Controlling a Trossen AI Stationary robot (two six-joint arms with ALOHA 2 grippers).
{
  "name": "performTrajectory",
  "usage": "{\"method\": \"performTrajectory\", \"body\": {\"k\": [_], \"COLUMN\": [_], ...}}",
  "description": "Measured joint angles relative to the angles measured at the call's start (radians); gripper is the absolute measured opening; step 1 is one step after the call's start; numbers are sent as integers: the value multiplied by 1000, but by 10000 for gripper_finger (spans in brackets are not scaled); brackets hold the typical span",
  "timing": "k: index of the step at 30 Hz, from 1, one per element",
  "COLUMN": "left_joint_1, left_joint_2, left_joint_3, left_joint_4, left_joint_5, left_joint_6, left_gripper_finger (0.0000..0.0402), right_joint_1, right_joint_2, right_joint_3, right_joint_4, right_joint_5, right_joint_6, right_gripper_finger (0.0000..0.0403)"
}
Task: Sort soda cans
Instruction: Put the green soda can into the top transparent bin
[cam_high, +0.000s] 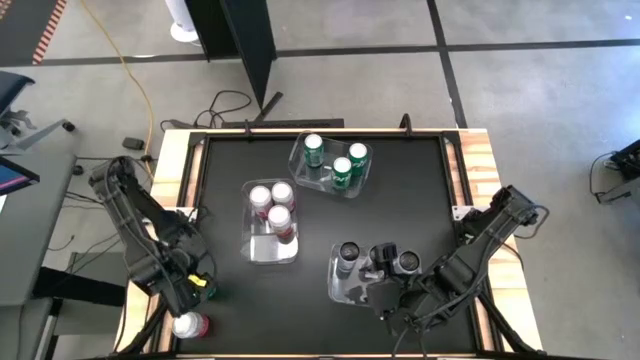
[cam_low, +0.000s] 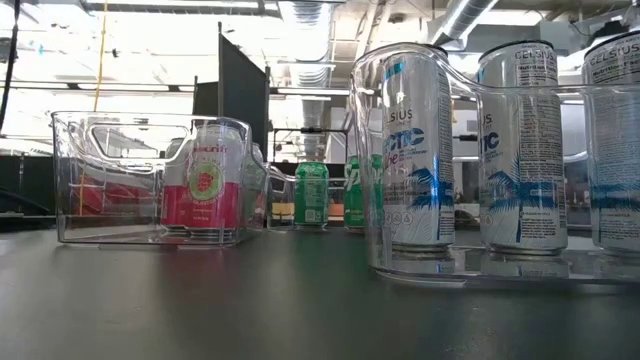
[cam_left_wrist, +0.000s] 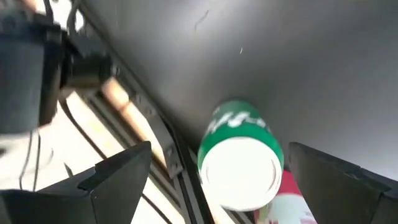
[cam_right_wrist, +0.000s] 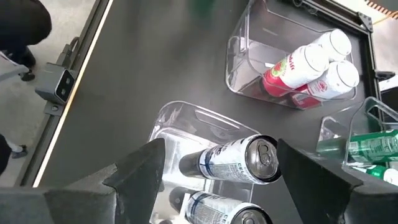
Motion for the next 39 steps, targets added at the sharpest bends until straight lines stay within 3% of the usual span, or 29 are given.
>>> {"method": "performTrajectory", "body": {"k": [10, 28, 39], "left_joint_1": [-49, -100, -93], "left_joint_2": [-1, 102, 103], "left_joint_3": [-5, -10, -155], "left_joint_4": [156, 124, 230], "left_joint_5": [28, 40, -19], "left_joint_6": [-91, -194, -202], "left_gripper_finger": [370, 371, 371], "right_joint_1": [0, -5, -2], "right_joint_2": [0, 0, 0], "right_joint_3": [0, -132, -132], "right_joint_4": [-1, 57, 64], "right_joint_5": [1, 1, -1], "right_joint_6": [-26, -18, -17], "right_gripper_finger": [326, 326, 326]}}
